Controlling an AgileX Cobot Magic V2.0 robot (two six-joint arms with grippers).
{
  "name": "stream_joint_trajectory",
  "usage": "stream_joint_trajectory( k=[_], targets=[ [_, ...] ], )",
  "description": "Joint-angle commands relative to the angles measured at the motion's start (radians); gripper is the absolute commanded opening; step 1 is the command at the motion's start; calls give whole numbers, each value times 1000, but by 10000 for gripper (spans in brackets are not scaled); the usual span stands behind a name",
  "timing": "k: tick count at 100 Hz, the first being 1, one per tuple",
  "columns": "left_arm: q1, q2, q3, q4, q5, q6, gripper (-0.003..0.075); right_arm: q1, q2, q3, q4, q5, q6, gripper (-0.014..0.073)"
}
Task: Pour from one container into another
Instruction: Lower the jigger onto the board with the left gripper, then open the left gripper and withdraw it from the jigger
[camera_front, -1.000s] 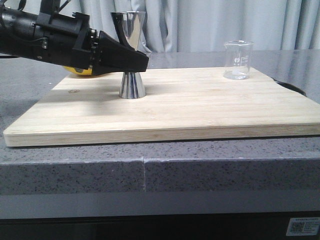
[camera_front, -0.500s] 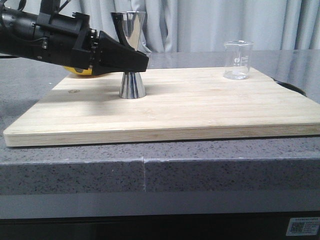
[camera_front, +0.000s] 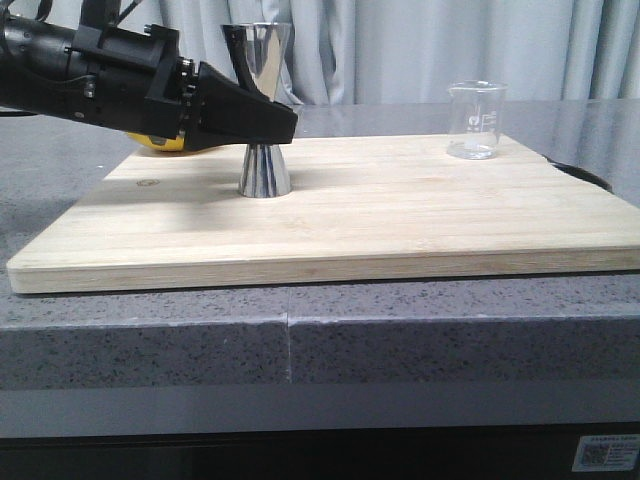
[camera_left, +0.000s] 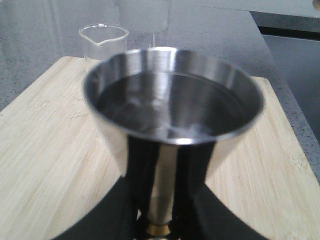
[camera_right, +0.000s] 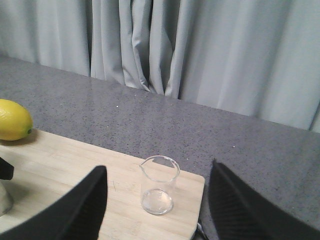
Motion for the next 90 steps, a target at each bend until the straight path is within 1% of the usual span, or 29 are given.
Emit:
stream_joint_trajectory(
  k=[1,10,27,62,76,90],
  targets=[
    [4,-40,-28,-50,87,1,-16,0,-13,-26,3,-73,0,400],
    [4,-40,-28,-50,87,1,3,0,-13,-26,3,-73,0,400],
    [4,-40,-28,-50,87,-8,110,0,-13,-26,3,-75,0,400],
    [4,-40,-28,-50,89,-8,293,0,-13,-26,5,-75,0,400],
    [4,-40,-28,-50,89,-9,342,0,-13,-26,5,-75,0,400],
    [4,-40,-28,-50,89,-9,369,0,-13,-26,5,-75,0,400]
  ],
)
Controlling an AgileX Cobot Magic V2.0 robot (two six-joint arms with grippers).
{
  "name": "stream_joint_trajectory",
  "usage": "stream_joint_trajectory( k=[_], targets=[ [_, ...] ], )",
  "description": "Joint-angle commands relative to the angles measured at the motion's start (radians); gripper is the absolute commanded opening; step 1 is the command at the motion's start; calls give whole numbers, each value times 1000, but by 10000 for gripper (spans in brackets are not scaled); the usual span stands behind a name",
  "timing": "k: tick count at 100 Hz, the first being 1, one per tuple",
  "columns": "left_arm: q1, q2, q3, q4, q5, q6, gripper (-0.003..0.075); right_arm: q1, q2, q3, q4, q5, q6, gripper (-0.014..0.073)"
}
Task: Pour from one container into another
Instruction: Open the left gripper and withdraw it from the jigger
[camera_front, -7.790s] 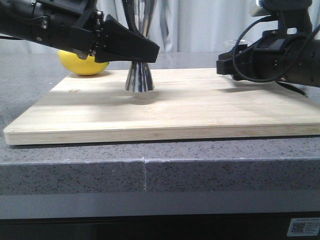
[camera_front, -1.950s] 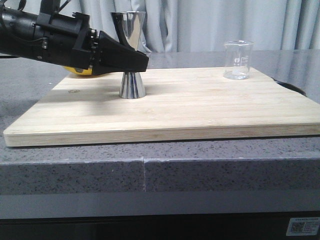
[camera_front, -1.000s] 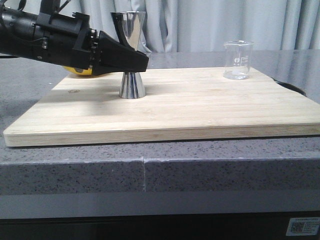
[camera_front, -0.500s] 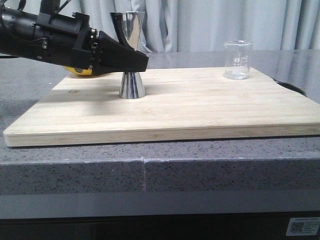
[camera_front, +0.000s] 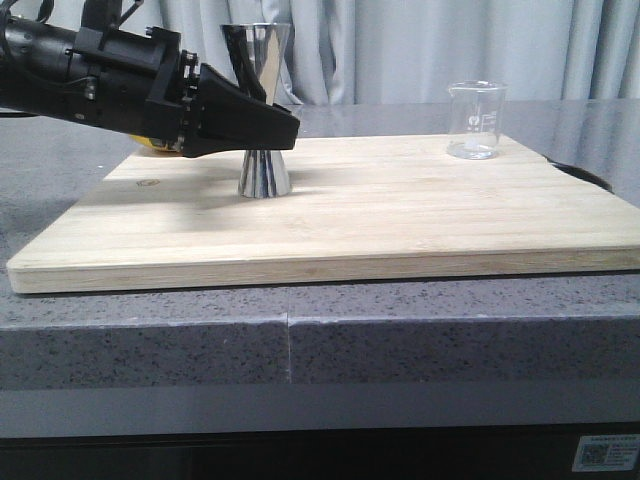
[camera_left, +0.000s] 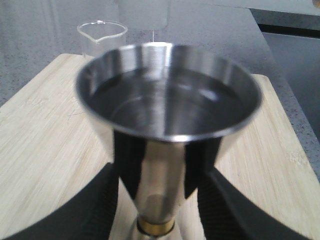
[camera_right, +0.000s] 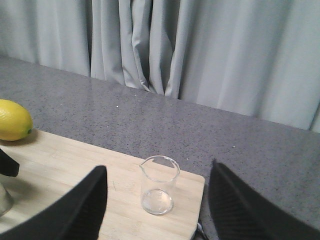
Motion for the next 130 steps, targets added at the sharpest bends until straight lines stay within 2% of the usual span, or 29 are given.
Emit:
stream_joint_trajectory(
  k=[1,28,68,90,130],
  targets=[
    [4,-40,-28,-55,92,-8,371,0,-13,-26,5,-75,0,400],
    [4,-40,-28,-55,92,-32,476,0,-13,-26,5,-75,0,400],
    [10,-42,-28,-50,104,-34,477,0,-13,-26,5,-75,0,400],
    [51,-63,-28,-7,104,-85,477,0,-13,-26,5,-79,0,400],
    [64,-150,-28,43,104,-139,477,0,-13,-26,5,-102,0,400]
  ],
)
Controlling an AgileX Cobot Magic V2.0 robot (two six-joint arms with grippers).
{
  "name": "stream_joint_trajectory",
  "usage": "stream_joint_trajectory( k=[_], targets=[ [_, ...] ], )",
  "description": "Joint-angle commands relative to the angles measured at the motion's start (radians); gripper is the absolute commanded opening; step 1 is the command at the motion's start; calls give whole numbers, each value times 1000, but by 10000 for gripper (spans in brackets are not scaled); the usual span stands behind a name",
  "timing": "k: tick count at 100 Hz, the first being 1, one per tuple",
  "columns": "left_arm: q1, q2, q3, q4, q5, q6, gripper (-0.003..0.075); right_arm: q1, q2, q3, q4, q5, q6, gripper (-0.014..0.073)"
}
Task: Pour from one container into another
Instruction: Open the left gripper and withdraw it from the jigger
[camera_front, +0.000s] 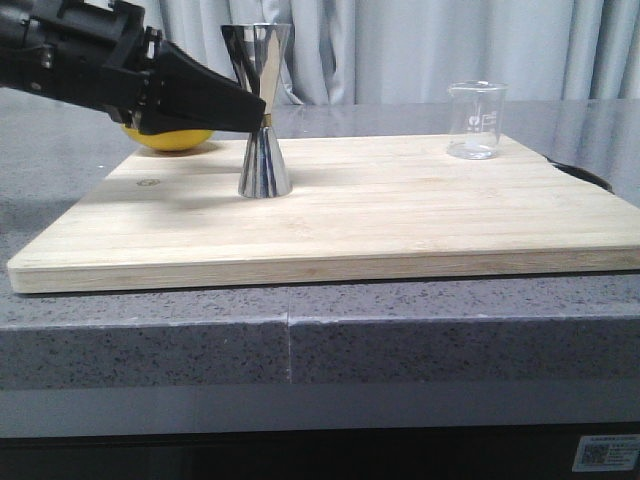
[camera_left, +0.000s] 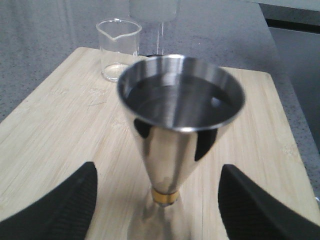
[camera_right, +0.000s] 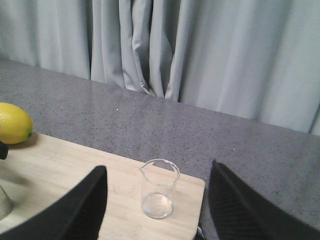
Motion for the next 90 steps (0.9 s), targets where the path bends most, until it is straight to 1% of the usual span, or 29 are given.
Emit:
stream_joint_trajectory(
  k=[1,16,43,69,85,90],
  targets=[
    [5,-76,-28,-46,108,-26,477,0,-13,-26,3,-91,0,400],
    [12,-112,-28,3,108,-57,477,0,-13,-26,3,-94,0,400],
    [69,-172,-28,113,108,-179,475,0,-13,-26,3,-94,0,400],
    [148,-233,-28,132,108,-213,474,0,-13,-26,3,-95,0,400],
    [212,-283,-28,132,108,-338,474,0,-13,-26,3,-95,0,400],
    [232,-299,-28,132,108,-350,474,0,-13,-26,3,-95,0,400]
  ],
)
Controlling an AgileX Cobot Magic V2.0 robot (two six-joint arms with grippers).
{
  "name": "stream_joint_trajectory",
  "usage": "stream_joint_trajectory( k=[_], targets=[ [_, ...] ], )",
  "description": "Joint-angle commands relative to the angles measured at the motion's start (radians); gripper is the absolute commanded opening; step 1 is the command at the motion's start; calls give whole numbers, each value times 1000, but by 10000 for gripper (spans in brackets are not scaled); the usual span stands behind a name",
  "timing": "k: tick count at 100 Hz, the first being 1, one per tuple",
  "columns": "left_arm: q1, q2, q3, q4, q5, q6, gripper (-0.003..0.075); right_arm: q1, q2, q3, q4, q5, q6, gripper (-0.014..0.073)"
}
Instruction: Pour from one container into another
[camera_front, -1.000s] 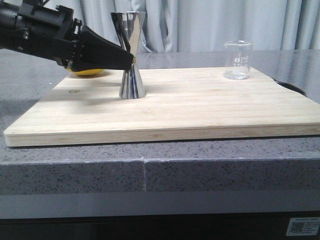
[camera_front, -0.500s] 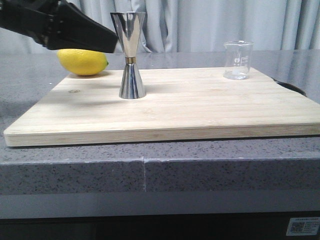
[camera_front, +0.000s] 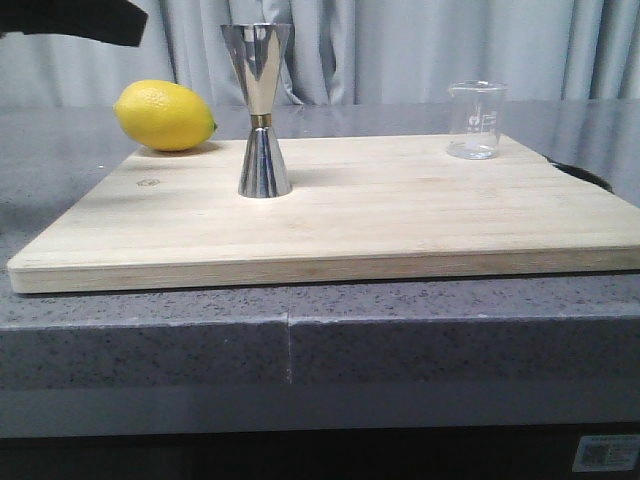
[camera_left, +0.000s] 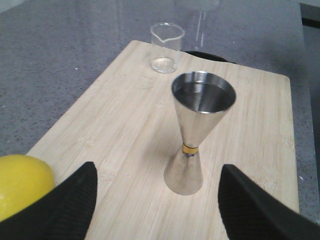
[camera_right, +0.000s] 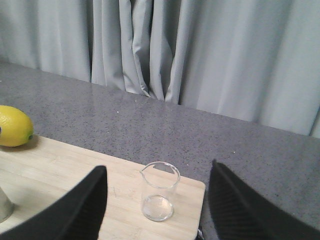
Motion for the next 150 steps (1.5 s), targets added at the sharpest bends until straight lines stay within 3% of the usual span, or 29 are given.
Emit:
stream_joint_trajectory(
  k=[1,29,60,101,129,150],
  targets=[
    [32,-70,-28,-65,88,-59,474,0,-13,-26,3,-88,0,400],
    [60,-126,-28,-113,77,-97,474,0,-13,-26,5,-131,0,400],
    [60,-239,-28,-118,-312,-178,472,-66,-13,-45,15,-131,-2,400],
    [60,-404,-28,-79,-761,-320,454,-336,-11,-143,17,14,-2,395],
    [60,-440,37,-74,-898,-336,419,-490,-9,-243,13,222,-2,394],
    [60,-471,127,-79,-931,-360,419,-500,-8,-276,-57,257,-2,394]
  ],
)
